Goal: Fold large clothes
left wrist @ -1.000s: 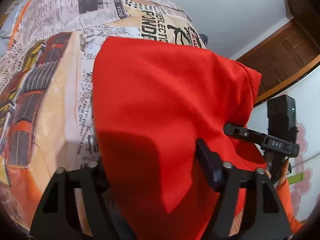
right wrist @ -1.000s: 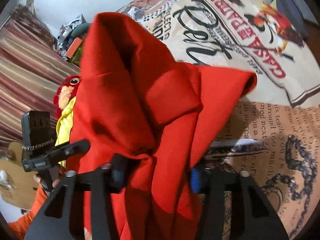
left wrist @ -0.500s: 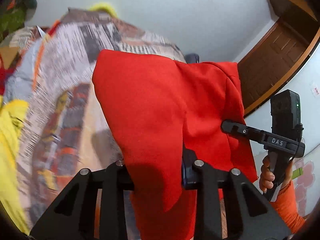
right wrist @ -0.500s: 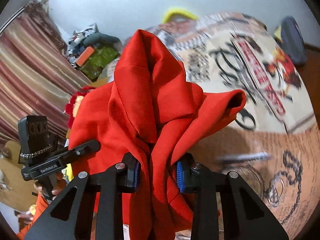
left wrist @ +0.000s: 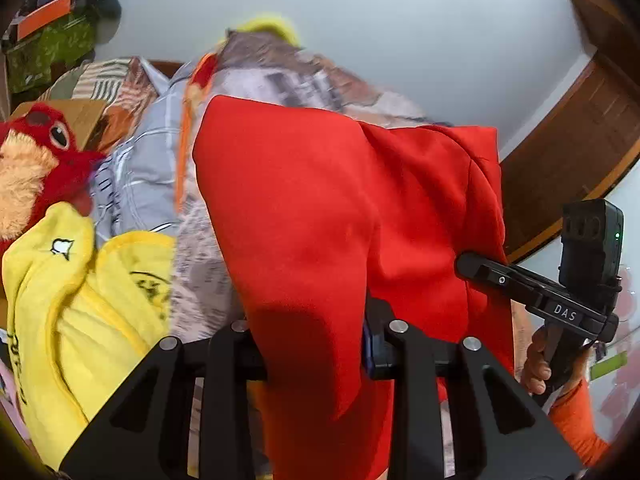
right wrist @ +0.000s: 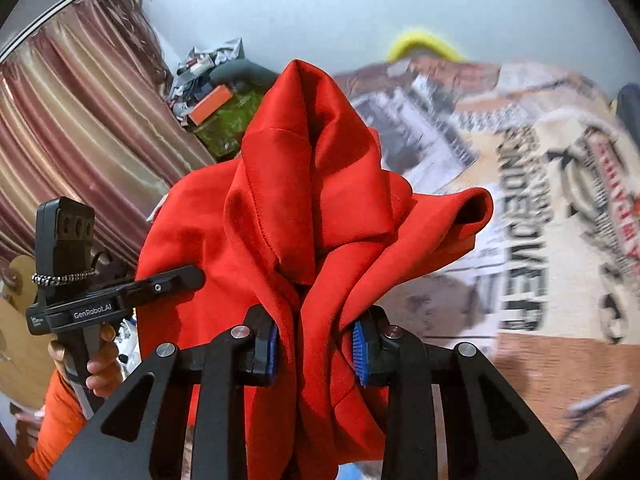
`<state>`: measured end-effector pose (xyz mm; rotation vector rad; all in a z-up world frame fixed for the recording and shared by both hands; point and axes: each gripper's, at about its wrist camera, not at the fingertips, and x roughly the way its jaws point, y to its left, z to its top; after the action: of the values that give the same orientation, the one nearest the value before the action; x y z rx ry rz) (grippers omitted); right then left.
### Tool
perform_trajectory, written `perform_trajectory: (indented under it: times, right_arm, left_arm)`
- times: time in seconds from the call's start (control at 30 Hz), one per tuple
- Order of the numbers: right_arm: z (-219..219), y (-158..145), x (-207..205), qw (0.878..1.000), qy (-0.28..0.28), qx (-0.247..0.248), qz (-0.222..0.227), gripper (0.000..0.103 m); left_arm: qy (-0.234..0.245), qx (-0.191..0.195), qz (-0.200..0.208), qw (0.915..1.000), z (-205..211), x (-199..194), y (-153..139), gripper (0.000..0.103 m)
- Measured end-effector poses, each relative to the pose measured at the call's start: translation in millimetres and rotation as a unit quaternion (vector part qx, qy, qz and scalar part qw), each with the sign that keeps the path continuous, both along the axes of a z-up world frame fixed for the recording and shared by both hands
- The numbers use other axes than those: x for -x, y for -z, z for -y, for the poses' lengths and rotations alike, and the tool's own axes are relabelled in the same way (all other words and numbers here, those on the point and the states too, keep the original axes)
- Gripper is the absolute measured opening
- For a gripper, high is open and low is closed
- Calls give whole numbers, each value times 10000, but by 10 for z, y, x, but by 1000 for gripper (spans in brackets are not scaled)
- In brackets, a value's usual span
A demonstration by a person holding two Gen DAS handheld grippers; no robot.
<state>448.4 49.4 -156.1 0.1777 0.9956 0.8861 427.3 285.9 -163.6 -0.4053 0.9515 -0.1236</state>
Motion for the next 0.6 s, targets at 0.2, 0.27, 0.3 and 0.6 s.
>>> perform_trajectory:
  times: [0.2,0.27,0.3,0.6]
  right_arm:
    - [-508,584,-335,9973,-138,706,-145,25]
    - [-546,647,-361,9950,-51,996,12,25]
    - [-540,679,-382,9931,16,1165,116,25]
    - [-297,457,-134,9889,35,1462,266,36]
  left_arm:
    - [-436,24,-553,9975,-428,-281,715,31]
    - [-739,-156,-917,9929,-558,-381,1017,33]
    - [-870,-235,-1043,9905,-607,-399,1125,37]
    - [-927,-1023,-808,9871,-459,6,1062,56]
